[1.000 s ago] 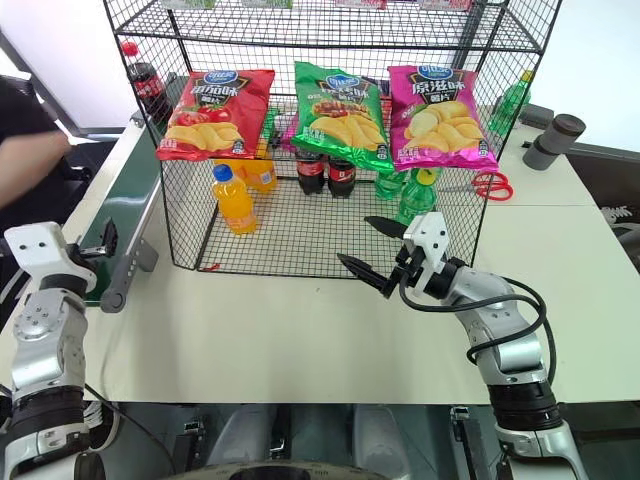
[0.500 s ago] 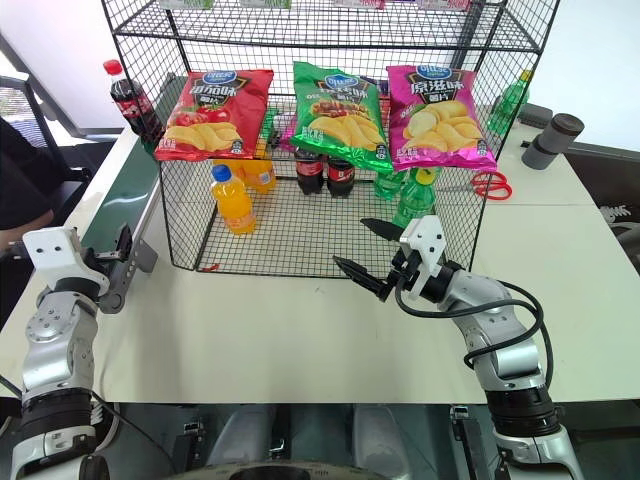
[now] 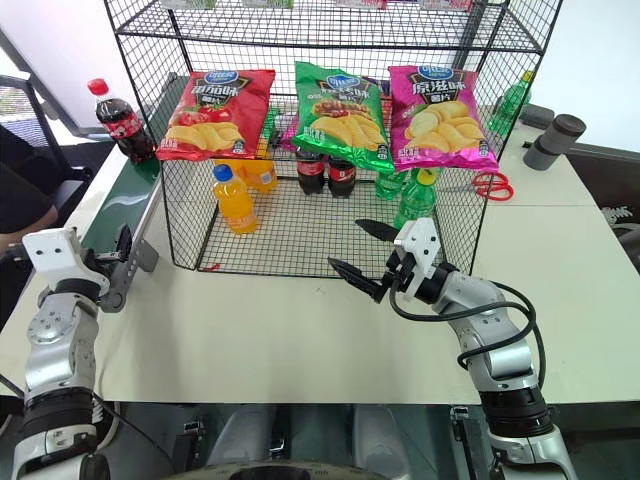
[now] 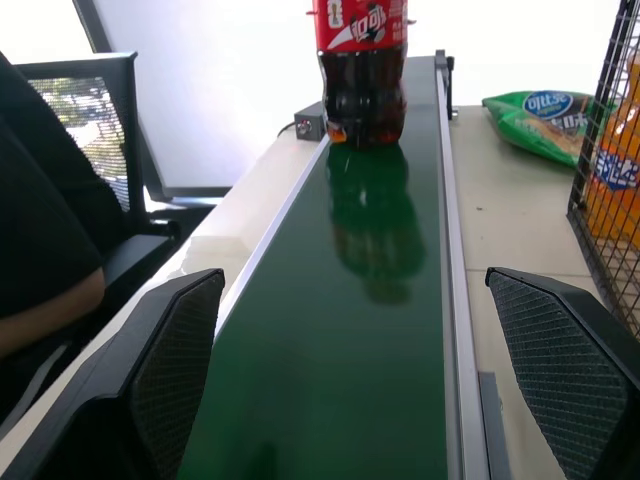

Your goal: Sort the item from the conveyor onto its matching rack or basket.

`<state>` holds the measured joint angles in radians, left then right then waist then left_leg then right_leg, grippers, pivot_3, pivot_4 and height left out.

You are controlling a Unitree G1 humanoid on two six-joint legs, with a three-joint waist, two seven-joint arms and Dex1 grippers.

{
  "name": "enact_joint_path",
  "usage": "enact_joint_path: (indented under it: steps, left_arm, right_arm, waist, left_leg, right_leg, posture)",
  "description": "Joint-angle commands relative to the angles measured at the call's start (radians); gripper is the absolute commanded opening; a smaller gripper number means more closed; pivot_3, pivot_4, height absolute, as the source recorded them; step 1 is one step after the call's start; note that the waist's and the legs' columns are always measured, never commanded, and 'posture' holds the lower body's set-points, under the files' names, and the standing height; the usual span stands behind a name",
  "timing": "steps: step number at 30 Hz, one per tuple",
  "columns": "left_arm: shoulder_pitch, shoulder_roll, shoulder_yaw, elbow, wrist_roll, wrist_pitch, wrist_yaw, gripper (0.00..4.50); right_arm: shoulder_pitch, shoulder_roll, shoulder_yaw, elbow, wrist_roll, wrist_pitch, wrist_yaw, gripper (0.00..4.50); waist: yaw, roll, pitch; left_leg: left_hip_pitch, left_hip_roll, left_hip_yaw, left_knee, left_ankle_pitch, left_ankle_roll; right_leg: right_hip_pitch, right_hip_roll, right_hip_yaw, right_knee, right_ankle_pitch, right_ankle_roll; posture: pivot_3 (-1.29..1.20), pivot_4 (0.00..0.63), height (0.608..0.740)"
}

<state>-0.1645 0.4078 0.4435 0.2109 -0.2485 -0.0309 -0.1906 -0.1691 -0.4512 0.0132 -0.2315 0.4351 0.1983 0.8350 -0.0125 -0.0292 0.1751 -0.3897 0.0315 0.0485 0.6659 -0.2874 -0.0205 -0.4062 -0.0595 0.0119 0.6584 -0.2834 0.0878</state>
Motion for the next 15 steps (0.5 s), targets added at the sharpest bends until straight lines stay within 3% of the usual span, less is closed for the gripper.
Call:
enact_joint_path:
  steps: [1, 15]
  left_arm:
    - [-0.012, 0.013, 0.016, 0.003, 0.006, -0.037, 0.011, 4.50]
    - [0.007, 0.022, 0.024, 0.017, 0.016, -0.078, 0.039, 4.50]
  right_arm:
    - [0.005, 0.003, -0.007, -0.020, 0.009, -0.025, 0.012, 4.47]
    - [0.025, 0.009, -0.001, 0.019, -0.002, -0.070, 0.044, 4.47]
  waist:
    - [0.000, 0.000, 0.000]
    - [-0.001, 0.000, 0.000]
  left_leg:
    - [0.000, 0.000, 0.000, 0.000, 0.000, 0.000]
    - [0.000, 0.000, 0.000, 0.000, 0.000, 0.000]
  right_leg:
    - [0.000, 0.000, 0.000, 0.000, 0.000, 0.000]
    - [0.000, 0.000, 0.000, 0.000, 0.000, 0.000]
  posture:
    - [0.00, 0.150, 0.740]
    - [0.00, 0.150, 0.740]
